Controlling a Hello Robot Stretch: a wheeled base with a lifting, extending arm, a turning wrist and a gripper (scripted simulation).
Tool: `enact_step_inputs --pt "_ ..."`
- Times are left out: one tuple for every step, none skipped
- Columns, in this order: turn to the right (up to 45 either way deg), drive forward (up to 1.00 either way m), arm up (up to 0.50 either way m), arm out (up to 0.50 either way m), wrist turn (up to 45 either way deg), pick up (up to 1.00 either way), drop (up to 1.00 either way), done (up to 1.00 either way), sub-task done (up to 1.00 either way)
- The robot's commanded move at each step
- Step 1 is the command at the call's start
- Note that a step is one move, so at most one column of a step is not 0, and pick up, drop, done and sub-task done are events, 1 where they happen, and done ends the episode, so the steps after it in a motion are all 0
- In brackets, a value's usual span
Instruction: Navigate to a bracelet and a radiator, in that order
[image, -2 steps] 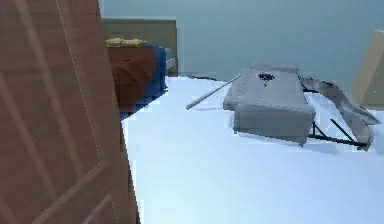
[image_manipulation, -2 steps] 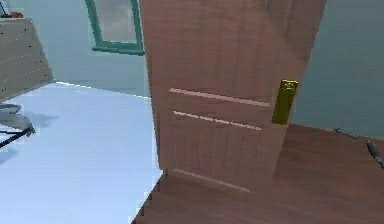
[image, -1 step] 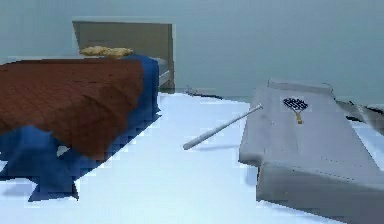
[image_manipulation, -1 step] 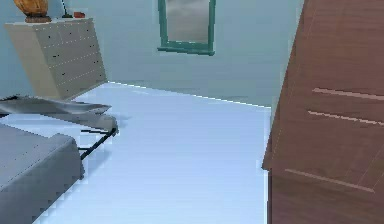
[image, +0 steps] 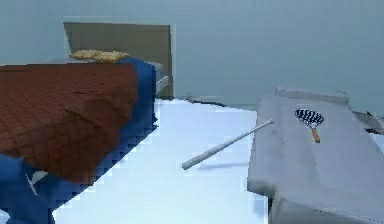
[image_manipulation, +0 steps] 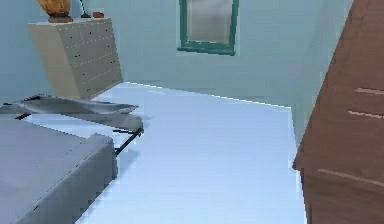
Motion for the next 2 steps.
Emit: enact_step_inputs --pt "-45.0 0.0 0.0 0.0 0.0 0.0 0.0 0.0 0.0" --pt "-33.0 0.0 0.0 0.0 0.0 0.0 0.0 0.0 0.0"
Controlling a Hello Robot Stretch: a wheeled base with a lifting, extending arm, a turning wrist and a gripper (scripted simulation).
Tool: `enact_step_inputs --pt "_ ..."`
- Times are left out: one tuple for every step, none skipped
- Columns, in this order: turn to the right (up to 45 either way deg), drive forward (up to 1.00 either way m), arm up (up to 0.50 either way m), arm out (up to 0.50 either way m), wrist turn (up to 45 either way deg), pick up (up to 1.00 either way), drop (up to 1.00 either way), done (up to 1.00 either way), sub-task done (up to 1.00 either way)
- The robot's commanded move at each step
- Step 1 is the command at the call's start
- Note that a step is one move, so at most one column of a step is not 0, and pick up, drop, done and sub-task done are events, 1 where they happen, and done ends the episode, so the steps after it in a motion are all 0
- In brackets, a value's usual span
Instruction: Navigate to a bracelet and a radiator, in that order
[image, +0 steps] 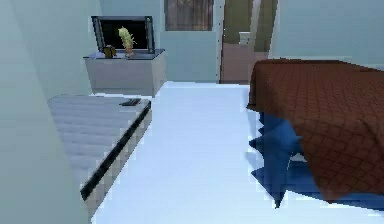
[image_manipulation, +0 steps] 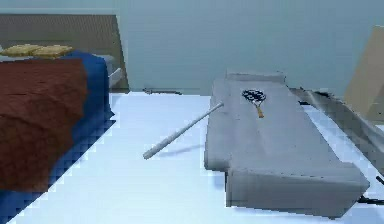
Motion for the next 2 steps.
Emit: enact_step_inputs --pt "0.0 1.0 0.0 0.0 0.0 0.0 0.0 0.0 0.0" --pt "0.0 1.0 0.0 0.0 0.0 0.0 0.0 0.0 0.0"
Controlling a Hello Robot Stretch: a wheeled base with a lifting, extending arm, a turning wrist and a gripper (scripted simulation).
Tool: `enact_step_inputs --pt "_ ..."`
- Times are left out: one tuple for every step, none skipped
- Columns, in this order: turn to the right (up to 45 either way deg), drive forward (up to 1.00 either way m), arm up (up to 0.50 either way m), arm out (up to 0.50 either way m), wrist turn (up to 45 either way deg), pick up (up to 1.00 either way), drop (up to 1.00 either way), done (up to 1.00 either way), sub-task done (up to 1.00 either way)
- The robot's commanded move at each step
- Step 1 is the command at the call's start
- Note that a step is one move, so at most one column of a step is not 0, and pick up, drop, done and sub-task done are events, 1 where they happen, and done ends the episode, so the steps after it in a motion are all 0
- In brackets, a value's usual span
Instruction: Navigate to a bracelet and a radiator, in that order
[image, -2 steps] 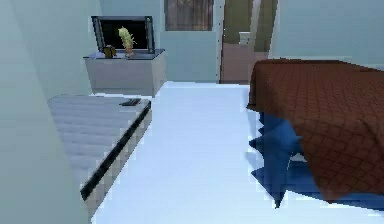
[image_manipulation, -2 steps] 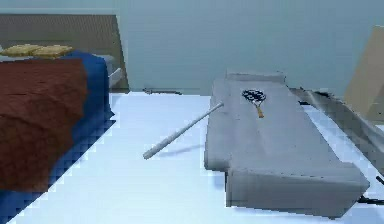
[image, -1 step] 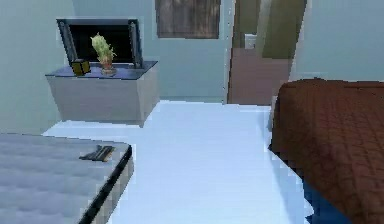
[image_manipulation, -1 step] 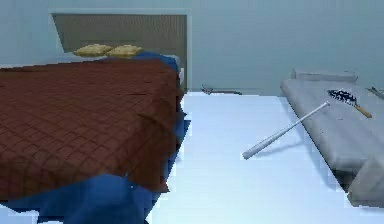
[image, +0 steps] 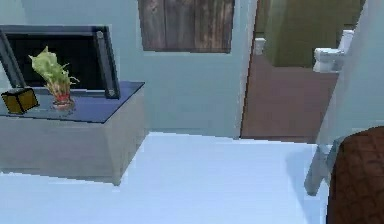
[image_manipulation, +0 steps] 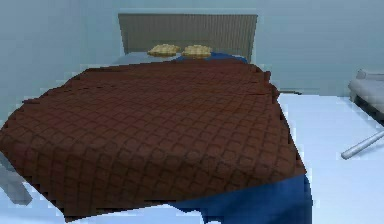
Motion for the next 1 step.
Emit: enact_step_inputs --pt "-3.0 0.0 0.0 0.0 0.0 0.0 0.0 0.0 0.0"
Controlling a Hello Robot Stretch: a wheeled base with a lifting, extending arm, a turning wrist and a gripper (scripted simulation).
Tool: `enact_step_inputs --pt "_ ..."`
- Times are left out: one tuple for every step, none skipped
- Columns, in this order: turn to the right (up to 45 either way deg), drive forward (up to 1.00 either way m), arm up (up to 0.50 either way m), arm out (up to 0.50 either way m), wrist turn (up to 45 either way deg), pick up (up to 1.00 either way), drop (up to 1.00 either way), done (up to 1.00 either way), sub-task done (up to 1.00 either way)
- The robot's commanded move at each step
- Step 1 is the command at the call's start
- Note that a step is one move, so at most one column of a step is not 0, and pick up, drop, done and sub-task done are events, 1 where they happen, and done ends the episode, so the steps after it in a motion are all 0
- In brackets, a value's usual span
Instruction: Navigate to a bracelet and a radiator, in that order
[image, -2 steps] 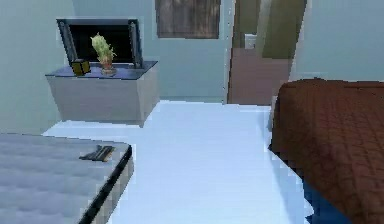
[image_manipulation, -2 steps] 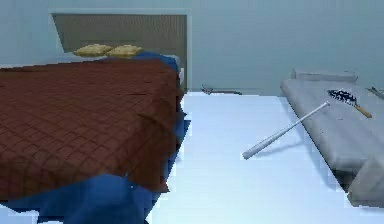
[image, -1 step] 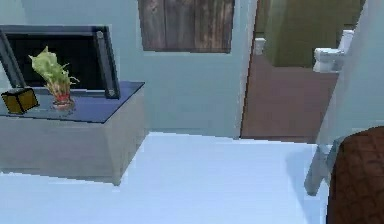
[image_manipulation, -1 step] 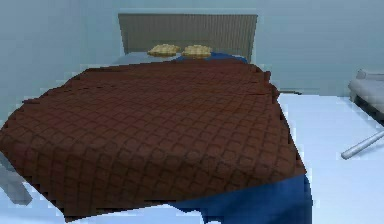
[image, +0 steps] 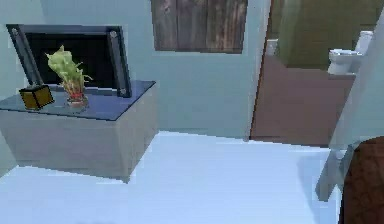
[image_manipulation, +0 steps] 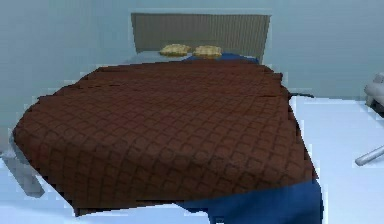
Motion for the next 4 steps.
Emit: enact_step_inputs --pt "0.0 0.65 0.0 0.0 0.0 0.0 0.0 0.0 0.0" --pt "-42.0 0.0 0.0 0.0 0.0 0.0 0.0 0.0 0.0" --pt "0.0 0.3 0.0 0.0 0.0 0.0 0.0 0.0 0.0" --pt "0.0 0.0 0.0 0.0 0.0 0.0 0.0 0.0 1.0"
